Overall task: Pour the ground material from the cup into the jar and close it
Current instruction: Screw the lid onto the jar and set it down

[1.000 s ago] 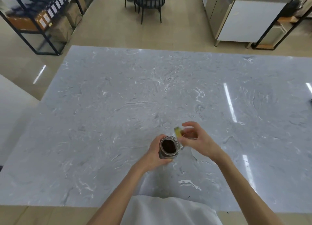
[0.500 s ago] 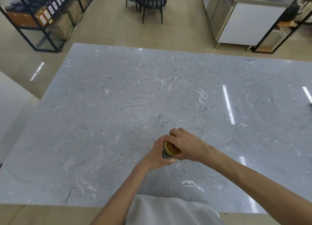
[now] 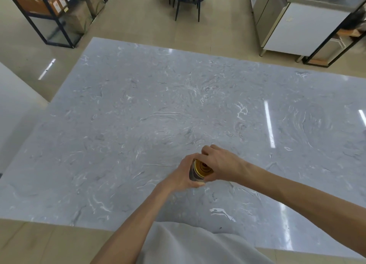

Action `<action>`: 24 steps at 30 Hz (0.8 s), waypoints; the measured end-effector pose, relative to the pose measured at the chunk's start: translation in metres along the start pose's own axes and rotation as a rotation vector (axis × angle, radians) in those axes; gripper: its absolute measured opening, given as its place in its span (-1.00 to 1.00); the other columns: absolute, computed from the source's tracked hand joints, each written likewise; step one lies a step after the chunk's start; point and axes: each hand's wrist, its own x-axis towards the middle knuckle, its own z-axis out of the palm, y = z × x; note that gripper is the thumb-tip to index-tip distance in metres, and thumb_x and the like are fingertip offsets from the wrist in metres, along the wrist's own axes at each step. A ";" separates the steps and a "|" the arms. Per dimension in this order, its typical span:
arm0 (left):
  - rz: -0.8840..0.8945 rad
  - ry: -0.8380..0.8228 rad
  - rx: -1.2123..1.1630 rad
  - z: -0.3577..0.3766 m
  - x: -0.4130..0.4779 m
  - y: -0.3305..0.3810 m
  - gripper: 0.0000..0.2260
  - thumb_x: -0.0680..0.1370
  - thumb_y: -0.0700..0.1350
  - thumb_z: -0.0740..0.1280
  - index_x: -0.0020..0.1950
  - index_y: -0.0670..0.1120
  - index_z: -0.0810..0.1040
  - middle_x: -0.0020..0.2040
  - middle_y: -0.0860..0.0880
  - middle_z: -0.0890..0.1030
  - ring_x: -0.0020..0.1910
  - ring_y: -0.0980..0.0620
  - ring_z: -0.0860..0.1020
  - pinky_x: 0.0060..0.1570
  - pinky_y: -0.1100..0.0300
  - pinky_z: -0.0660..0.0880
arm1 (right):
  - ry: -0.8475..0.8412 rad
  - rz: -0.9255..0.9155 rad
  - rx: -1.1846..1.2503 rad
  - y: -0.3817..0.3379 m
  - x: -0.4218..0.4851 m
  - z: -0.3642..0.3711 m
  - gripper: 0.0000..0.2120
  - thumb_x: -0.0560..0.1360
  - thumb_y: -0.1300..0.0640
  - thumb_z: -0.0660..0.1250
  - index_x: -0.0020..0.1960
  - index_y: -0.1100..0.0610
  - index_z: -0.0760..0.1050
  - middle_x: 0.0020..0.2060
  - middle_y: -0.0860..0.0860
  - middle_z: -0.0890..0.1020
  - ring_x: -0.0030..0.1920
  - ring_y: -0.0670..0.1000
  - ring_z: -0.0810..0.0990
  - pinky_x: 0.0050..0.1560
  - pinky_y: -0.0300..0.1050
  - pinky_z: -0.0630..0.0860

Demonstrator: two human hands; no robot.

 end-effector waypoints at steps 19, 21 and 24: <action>0.059 0.022 0.039 -0.004 0.004 0.007 -0.33 0.33 -0.03 0.65 0.34 0.01 0.42 0.22 -0.06 0.53 0.17 -0.13 0.53 0.17 -0.18 0.53 | 0.162 0.383 0.189 -0.016 -0.020 0.023 -0.27 0.54 -0.33 0.16 0.57 0.00 0.08 0.12 0.00 0.58 0.03 0.05 0.58 -0.04 -0.05 0.56; 0.076 0.022 0.053 -0.003 0.003 0.006 -0.35 0.32 0.00 0.66 0.30 0.06 0.40 0.23 0.00 0.51 0.20 -0.06 0.51 0.23 -0.12 0.51 | 0.219 0.558 0.138 -0.014 -0.024 0.028 -0.26 0.54 -0.38 0.01 0.56 0.04 0.08 -0.14 -0.02 0.64 -0.21 0.03 0.62 -0.24 -0.07 0.57; 0.093 -0.002 0.069 -0.004 0.001 0.005 -0.31 0.33 0.03 0.63 0.29 0.23 0.27 0.26 0.12 0.39 0.29 0.04 0.42 0.35 0.00 0.43 | 0.327 0.574 0.291 -0.011 -0.030 0.037 -0.23 0.54 -0.38 0.01 0.59 0.04 0.04 0.09 -0.01 0.65 -0.02 0.03 0.64 -0.08 -0.08 0.57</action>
